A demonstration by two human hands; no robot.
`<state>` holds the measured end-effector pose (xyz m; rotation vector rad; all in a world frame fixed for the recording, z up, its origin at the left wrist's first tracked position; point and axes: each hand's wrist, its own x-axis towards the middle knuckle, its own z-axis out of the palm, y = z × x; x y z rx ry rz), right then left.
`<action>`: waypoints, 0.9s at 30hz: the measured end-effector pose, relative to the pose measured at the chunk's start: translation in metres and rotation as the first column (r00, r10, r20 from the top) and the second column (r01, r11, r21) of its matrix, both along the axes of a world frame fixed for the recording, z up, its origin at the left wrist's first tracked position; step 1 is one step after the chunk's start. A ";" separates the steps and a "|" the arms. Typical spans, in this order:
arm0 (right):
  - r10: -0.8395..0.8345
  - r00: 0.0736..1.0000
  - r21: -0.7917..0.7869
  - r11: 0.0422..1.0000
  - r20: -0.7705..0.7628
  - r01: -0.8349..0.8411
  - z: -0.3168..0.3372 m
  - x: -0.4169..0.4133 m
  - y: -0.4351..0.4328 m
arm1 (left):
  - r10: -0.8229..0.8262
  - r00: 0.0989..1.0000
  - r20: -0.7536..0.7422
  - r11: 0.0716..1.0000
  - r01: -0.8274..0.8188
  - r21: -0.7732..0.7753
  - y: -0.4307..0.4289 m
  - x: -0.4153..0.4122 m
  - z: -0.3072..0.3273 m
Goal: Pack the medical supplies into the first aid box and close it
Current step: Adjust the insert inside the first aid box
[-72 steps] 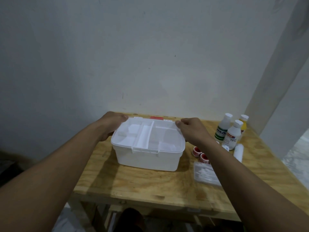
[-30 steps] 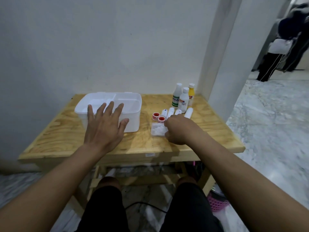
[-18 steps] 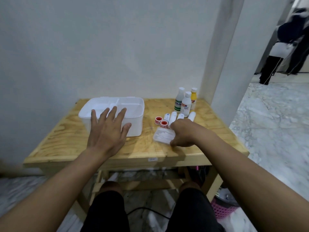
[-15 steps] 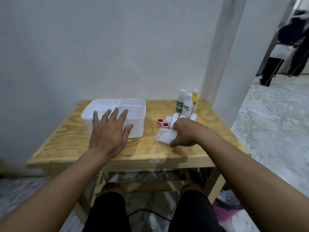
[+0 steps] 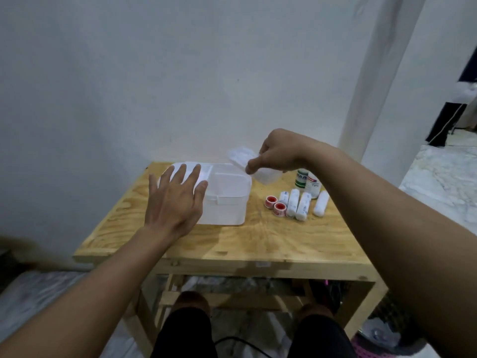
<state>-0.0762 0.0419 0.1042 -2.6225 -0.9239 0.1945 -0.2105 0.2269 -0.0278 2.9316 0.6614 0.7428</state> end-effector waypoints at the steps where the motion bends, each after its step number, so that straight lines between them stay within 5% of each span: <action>1: 0.009 1.000 -0.005 1.000 -0.014 -0.009 0.000 0.003 0.009 | 0.022 1.000 -0.018 1.000 -0.022 -0.006 0.006 0.001 0.002; 13: 0.048 0.991 -0.183 0.981 -0.122 -0.070 -0.017 0.016 0.068 | 0.047 0.995 -0.091 0.983 -0.062 -0.173 0.025 0.006 -0.004; 27: 0.009 0.992 -0.346 0.937 -0.127 -0.053 -0.049 0.010 0.107 | 0.035 0.998 -0.050 0.984 -0.043 -0.172 0.026 0.006 -0.007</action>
